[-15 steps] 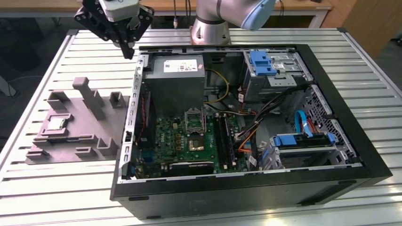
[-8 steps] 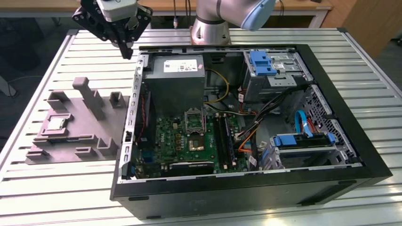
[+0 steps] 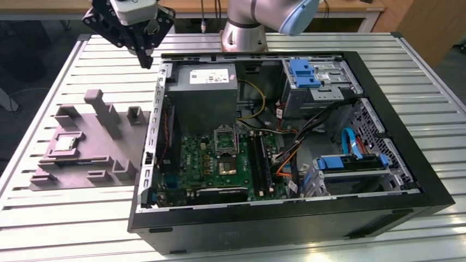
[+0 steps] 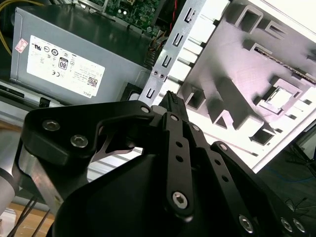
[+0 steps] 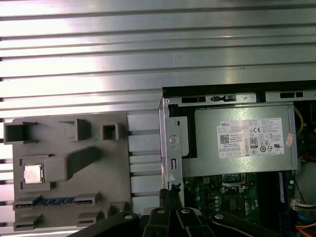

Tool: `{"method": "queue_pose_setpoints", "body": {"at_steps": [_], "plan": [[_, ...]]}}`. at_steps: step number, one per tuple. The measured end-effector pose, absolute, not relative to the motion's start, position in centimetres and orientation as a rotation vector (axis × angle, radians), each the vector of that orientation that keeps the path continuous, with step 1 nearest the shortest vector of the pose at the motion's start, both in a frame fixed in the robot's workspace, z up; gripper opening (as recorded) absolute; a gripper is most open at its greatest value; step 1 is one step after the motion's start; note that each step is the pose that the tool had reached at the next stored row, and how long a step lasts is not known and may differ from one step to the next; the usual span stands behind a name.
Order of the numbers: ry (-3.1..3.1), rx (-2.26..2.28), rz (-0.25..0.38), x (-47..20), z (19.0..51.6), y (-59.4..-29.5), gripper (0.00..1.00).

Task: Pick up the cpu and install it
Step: 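Reach for the cpu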

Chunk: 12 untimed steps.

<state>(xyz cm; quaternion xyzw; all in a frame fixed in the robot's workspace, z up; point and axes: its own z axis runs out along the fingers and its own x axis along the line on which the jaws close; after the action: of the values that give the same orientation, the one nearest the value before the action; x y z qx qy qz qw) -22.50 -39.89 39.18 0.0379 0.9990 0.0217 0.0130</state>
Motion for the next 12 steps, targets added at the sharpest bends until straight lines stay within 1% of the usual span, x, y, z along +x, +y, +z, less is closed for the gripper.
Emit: {"method": "queue_pose_setpoints", "body": {"at_steps": [12], "plan": [[3.113,0.118,0.068,-23.05,39.17,-39.89,0.11]]}}
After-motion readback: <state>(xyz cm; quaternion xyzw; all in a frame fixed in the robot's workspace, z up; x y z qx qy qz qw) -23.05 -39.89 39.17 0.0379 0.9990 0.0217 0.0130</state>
